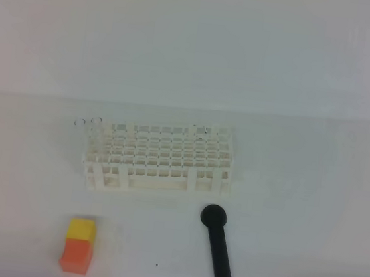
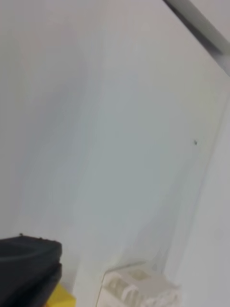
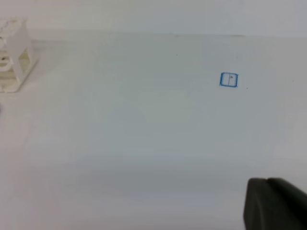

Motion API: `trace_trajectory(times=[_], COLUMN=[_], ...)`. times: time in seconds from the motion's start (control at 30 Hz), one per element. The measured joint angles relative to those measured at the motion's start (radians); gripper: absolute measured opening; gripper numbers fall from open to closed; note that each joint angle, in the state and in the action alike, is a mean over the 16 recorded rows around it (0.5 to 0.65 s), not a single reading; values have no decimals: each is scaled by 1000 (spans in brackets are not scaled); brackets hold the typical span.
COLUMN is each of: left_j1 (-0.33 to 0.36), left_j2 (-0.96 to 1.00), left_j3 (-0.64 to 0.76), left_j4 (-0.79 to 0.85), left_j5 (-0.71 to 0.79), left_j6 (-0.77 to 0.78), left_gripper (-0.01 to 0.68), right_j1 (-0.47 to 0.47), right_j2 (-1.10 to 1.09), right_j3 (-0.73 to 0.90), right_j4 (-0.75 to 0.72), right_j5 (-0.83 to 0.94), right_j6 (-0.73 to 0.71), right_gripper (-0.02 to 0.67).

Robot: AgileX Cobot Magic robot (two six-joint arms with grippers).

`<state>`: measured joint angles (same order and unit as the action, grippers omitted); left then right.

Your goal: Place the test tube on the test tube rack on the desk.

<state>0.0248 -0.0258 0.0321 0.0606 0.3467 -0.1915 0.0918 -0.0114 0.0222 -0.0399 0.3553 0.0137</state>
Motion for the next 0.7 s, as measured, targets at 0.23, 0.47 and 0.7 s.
trace_trajectory(times=[0.23,0.47,0.7], left_j1=[-46,-62,-62], left_j2=[0,0,0], left_j3=[0,0,-4], left_j4=[0,0,0], left_j5=[0,1,1], left_j6=[0,0,0], left_gripper=[-1,-1,-1], right_j1=[0,0,0], right_j2=[0,0,0], right_j3=[0,0,0], right_j4=[0,0,0], right_j5=[1,1,1], right_j6=[0,0,0], right_gripper=[-1,-1,-1])
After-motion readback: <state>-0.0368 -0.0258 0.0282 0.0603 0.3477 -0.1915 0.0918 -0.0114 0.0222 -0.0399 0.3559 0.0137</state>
